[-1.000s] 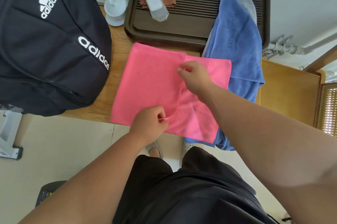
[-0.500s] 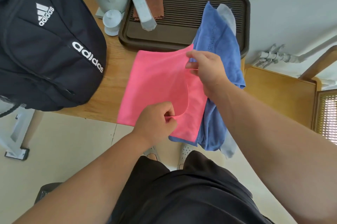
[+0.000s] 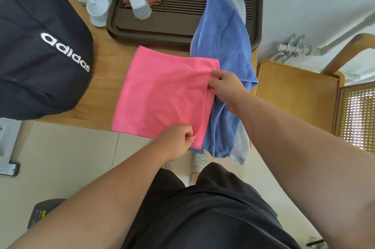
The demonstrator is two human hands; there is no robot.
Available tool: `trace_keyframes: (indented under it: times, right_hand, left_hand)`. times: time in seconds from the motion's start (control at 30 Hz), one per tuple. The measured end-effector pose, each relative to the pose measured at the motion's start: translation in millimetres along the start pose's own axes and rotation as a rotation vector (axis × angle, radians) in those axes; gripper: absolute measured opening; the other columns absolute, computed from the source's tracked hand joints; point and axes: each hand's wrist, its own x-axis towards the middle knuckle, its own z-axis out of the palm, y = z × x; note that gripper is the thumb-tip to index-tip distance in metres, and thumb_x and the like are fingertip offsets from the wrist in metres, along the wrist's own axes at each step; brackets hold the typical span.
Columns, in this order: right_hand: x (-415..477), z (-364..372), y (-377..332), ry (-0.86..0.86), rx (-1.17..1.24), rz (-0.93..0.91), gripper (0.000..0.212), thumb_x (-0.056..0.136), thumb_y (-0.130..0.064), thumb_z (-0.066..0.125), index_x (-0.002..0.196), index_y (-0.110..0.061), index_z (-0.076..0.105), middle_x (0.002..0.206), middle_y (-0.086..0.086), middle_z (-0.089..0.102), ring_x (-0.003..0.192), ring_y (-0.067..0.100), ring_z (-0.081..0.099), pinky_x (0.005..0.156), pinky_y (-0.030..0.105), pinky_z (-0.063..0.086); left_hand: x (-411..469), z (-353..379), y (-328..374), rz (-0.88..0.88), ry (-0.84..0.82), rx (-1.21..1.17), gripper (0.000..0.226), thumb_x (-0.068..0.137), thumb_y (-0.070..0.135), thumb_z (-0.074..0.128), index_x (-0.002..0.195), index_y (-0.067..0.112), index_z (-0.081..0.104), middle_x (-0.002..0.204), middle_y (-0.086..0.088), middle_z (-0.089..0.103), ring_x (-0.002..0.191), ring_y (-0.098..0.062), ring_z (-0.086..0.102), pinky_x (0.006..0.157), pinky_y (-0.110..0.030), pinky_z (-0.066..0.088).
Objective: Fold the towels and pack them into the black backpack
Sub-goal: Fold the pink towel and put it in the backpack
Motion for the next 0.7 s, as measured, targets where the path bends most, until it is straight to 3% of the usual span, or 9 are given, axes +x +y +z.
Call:
trace_keyframes:
  times: [0.1, 0.2, 0.27, 0.33, 0.4, 0.53, 0.63, 0.67, 0.7]
  right_hand:
    - [-1.5, -3.4, -5.2, 0.038, 0.074, -0.023, 0.045, 0.091, -0.011, 0.061, 0.136, -0.012, 0.059, 0.118, -0.001, 0.065, 0.102, 0.015, 0.068, 0.093, 0.032, 0.056]
    - [-5.0, -7.7, -10.0, 0.108, 0.07, -0.105, 0.048, 0.085, -0.024, 0.062, 0.133, -0.016, 0.062, 0.127, 0.003, 0.065, 0.113, 0.022, 0.065, 0.101, 0.04, 0.052]
    - [-9.7, -11.3, -10.9, 0.135, 0.045, -0.131, 0.044, 0.088, -0.022, 0.06, 0.131, -0.013, 0.063, 0.125, 0.006, 0.067, 0.113, 0.024, 0.065, 0.101, 0.041, 0.052]
    - [-8.9, -13.7, -4.9, 0.085, 0.02, -0.109, 0.027, 0.091, -0.014, 0.059, 0.115, -0.011, 0.07, 0.104, 0.002, 0.068, 0.089, 0.019, 0.066, 0.084, 0.035, 0.054]
    - [-6.4, -14.2, 3.1, 0.017, -0.066, -0.061, 0.007, 0.088, -0.011, 0.059, 0.083, -0.011, 0.064, 0.075, 0.006, 0.045, 0.063, 0.017, 0.043, 0.058, 0.029, 0.037]
    - [-1.7, -14.6, 14.4, 0.038, -0.169, -0.044, 0.02, 0.086, -0.012, 0.059, 0.07, -0.008, 0.047, 0.069, 0.008, 0.031, 0.061, 0.018, 0.028, 0.047, 0.027, 0.023]
    - [1.4, -11.5, 13.8, 0.04, -0.203, -0.036, 0.02, 0.087, -0.017, 0.06, 0.071, -0.009, 0.05, 0.066, 0.01, 0.037, 0.061, 0.02, 0.036, 0.049, 0.03, 0.03]
    - [2.9, -10.1, 13.0, 0.029, -0.235, -0.044, 0.013, 0.089, -0.02, 0.06, 0.083, -0.009, 0.061, 0.074, 0.012, 0.048, 0.066, 0.021, 0.044, 0.052, 0.033, 0.038]
    - [5.3, -9.4, 11.7, 0.015, -0.257, -0.045, 0.022, 0.091, -0.023, 0.061, 0.107, -0.009, 0.066, 0.094, 0.013, 0.059, 0.076, 0.021, 0.051, 0.06, 0.035, 0.046]
  left_hand:
    - [-7.5, -10.9, 5.1, 0.01, -0.038, -0.099, 0.017, 0.094, 0.017, 0.062, 0.078, 0.017, 0.058, 0.068, 0.007, 0.054, 0.061, -0.01, 0.045, 0.061, -0.028, 0.039]
    - [-16.0, -23.5, 11.2, 0.014, -0.03, -0.159, 0.026, 0.09, 0.014, 0.066, 0.068, 0.022, 0.054, 0.062, 0.008, 0.049, 0.056, -0.006, 0.037, 0.057, -0.024, 0.034]
    - [-18.3, -26.4, 15.5, 0.025, -0.021, -0.161, 0.026, 0.089, 0.013, 0.066, 0.067, 0.019, 0.053, 0.061, 0.008, 0.048, 0.055, -0.007, 0.035, 0.055, -0.024, 0.033]
    - [-15.6, -21.9, 19.5, 0.03, -0.022, -0.132, 0.02, 0.09, 0.012, 0.063, 0.072, 0.015, 0.055, 0.063, 0.006, 0.05, 0.057, -0.01, 0.037, 0.057, -0.027, 0.035]
    - [-9.4, -12.8, 21.4, 0.015, -0.037, -0.067, 0.016, 0.092, 0.011, 0.061, 0.077, 0.015, 0.056, 0.068, 0.004, 0.054, 0.062, -0.015, 0.042, 0.062, -0.033, 0.04]
    - [2.2, 3.7, 17.3, -0.01, -0.106, 0.026, 0.013, 0.096, 0.018, 0.061, 0.084, 0.013, 0.059, 0.076, 0.002, 0.058, 0.07, -0.019, 0.049, 0.062, -0.029, 0.036]
    - [4.2, 2.8, 17.3, -0.043, -0.15, -0.047, 0.017, 0.095, 0.032, 0.064, 0.091, 0.015, 0.066, 0.078, 0.007, 0.061, 0.071, -0.013, 0.053, 0.064, -0.028, 0.043]
    - [3.6, -0.7, 17.3, -0.064, -0.144, -0.081, 0.02, 0.095, 0.036, 0.064, 0.091, 0.017, 0.066, 0.077, 0.006, 0.061, 0.069, -0.012, 0.053, 0.067, -0.031, 0.045]
    - [2.8, -6.1, 16.3, -0.086, -0.122, -0.105, 0.021, 0.095, 0.038, 0.063, 0.09, 0.018, 0.066, 0.076, 0.005, 0.06, 0.067, -0.012, 0.052, 0.069, -0.033, 0.047]
